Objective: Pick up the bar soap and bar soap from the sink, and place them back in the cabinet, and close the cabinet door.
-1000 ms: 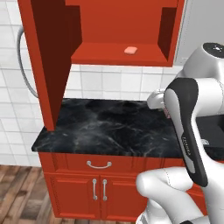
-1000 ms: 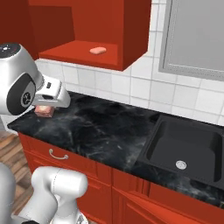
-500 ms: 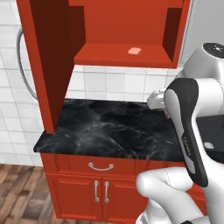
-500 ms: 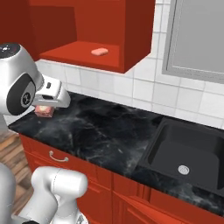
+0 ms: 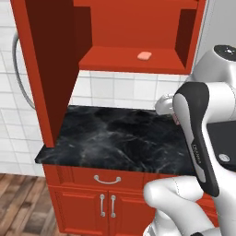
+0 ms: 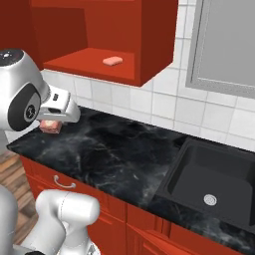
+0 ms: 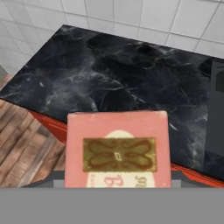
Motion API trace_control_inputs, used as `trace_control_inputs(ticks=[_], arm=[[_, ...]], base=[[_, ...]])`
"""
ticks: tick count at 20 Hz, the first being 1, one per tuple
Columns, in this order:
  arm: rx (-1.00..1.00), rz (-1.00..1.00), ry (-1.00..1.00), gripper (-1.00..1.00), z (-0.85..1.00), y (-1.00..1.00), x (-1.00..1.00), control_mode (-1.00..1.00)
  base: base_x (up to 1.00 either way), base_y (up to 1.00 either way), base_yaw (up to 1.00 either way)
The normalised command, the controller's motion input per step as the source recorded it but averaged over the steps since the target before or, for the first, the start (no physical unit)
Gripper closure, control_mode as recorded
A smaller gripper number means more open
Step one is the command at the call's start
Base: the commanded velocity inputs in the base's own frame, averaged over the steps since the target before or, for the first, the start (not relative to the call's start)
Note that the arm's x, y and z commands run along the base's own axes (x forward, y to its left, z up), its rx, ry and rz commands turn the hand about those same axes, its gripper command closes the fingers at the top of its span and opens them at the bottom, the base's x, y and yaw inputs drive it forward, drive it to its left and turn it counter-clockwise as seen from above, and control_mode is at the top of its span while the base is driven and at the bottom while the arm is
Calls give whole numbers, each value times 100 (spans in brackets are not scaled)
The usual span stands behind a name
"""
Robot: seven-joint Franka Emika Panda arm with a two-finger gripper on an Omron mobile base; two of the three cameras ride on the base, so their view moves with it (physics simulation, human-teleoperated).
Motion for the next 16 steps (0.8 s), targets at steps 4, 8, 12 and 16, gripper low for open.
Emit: trace_control_inputs(ticks=[4, 8, 12, 16], arm=[[0, 0, 0, 100, 0, 0, 0, 100], [0, 0, 0, 100, 0, 0, 0, 100], [0, 0, 0, 100, 0, 0, 0, 100], [0, 0, 0, 100, 0, 0, 0, 100]], base=[[36, 0, 5], [47, 0, 4], [45, 0, 3], [16, 3, 5]])
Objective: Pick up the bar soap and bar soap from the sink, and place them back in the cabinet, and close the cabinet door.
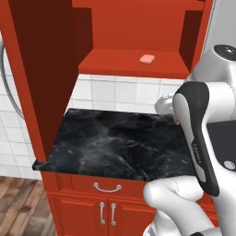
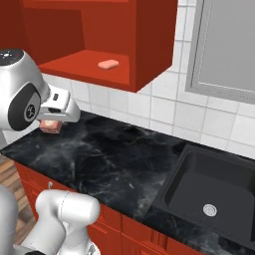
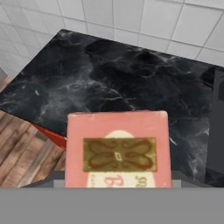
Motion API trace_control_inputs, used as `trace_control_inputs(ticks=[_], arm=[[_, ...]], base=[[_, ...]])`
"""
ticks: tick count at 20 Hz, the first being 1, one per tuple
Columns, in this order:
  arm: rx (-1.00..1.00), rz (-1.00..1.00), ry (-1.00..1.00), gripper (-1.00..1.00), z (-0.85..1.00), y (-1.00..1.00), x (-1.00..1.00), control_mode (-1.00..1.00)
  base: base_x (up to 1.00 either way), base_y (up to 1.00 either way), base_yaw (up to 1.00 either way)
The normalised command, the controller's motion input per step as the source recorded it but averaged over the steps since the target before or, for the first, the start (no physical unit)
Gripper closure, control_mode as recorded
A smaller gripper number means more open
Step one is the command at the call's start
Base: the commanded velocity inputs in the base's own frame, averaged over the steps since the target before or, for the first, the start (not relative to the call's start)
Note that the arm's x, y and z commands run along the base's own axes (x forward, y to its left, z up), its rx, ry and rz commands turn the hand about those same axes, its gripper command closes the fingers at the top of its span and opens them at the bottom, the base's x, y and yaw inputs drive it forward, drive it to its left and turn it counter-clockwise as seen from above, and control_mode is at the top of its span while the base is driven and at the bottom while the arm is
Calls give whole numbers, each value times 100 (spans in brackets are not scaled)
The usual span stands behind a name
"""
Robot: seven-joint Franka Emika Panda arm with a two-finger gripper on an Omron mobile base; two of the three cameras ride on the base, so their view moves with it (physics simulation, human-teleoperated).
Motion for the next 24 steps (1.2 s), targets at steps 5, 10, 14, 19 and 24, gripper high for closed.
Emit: trace_control_inputs(ticks=[5, 10, 14, 19, 24], arm=[[0, 0, 0, 100, 0, 0, 0, 100], [0, 0, 0, 100, 0, 0, 0, 100], [0, 0, 0, 100, 0, 0, 0, 100], [0, 0, 0, 100, 0, 0, 0, 100], [0, 0, 0, 100, 0, 0, 0, 100]], base=[[20, 20, 2], [33, 44, 0], [42, 43, 0], [39, 43, -1], [34, 13, -14]])
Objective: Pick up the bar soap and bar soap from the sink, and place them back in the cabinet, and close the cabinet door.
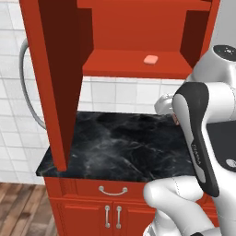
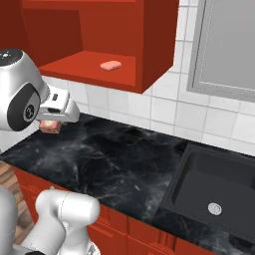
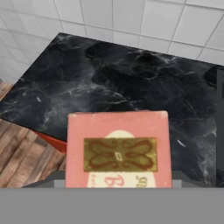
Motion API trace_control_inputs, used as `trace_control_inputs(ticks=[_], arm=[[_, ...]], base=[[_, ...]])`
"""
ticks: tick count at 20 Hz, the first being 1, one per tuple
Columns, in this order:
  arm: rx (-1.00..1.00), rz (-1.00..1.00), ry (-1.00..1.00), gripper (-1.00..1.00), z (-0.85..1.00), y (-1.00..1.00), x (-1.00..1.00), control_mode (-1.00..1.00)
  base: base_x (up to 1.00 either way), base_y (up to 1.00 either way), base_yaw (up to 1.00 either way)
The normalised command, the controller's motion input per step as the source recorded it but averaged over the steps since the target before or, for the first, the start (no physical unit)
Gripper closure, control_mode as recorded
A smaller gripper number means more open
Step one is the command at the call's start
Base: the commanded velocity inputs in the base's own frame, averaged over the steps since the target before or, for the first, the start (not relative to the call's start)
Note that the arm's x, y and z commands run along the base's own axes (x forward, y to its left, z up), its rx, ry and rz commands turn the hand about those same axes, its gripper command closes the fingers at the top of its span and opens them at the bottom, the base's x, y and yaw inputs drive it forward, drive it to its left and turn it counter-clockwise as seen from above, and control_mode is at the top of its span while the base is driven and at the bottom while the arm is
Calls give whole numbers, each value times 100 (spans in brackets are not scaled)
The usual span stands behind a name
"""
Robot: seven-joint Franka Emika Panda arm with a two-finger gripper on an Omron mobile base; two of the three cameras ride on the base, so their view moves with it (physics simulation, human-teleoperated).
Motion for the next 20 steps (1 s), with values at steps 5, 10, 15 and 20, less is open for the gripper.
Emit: trace_control_inputs(ticks=[5, 10, 15, 20], arm=[[0, 0, 0, 100, 0, 0, 0, 100], [0, 0, 0, 100, 0, 0, 0, 100], [0, 0, 0, 100, 0, 0, 0, 100], [0, 0, 0, 100, 0, 0, 0, 100]], base=[[20, 3, -19], [12, 6, -22], [8, 7, -20], [1, 6, -17]])
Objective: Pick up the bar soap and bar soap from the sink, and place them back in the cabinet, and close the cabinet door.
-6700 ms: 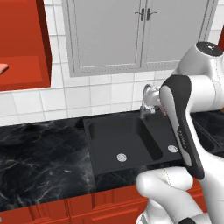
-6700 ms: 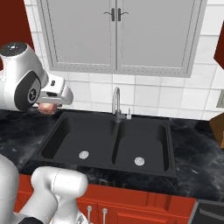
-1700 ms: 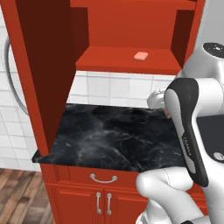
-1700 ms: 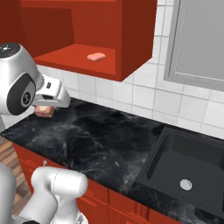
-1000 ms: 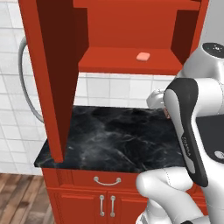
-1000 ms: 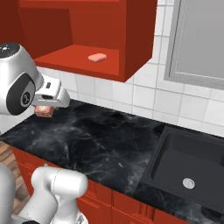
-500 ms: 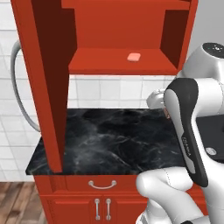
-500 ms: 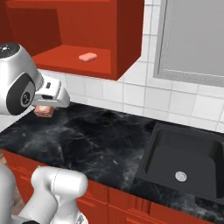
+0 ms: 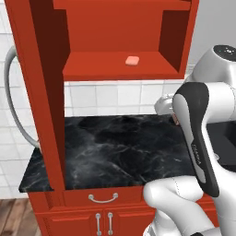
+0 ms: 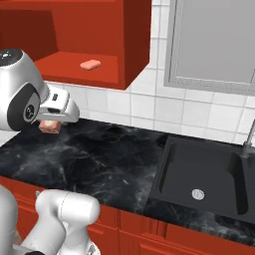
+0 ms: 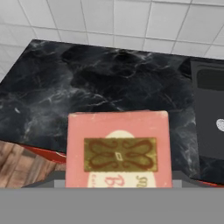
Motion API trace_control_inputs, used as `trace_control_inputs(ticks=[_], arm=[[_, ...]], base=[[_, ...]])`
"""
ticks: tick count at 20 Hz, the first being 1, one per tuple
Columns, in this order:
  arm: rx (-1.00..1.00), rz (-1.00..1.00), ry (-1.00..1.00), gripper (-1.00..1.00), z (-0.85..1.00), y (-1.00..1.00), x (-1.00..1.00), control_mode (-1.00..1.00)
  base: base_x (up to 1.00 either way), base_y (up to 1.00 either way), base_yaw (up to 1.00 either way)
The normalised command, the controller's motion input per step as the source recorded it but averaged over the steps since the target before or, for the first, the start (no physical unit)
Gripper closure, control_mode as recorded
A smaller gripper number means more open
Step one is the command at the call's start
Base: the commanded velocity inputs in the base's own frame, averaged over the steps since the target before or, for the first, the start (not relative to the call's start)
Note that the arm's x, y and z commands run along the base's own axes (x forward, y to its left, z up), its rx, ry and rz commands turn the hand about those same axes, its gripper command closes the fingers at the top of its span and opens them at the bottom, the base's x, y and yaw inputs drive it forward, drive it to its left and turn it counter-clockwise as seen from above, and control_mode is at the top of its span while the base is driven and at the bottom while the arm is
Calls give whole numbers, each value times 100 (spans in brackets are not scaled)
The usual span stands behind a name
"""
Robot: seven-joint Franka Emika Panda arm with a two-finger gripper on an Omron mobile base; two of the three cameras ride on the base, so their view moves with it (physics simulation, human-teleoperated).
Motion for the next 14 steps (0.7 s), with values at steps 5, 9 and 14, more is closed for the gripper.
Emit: trace_control_inputs(ticks=[5, 9, 14], arm=[[0, 0, 0, 100, 0, 0, 0, 100], [0, 0, 0, 100, 0, 0, 0, 100], [0, 0, 0, 100, 0, 0, 0, 100]], base=[[2, 2, -13], [21, 3, -14], [29, 4, -13]])
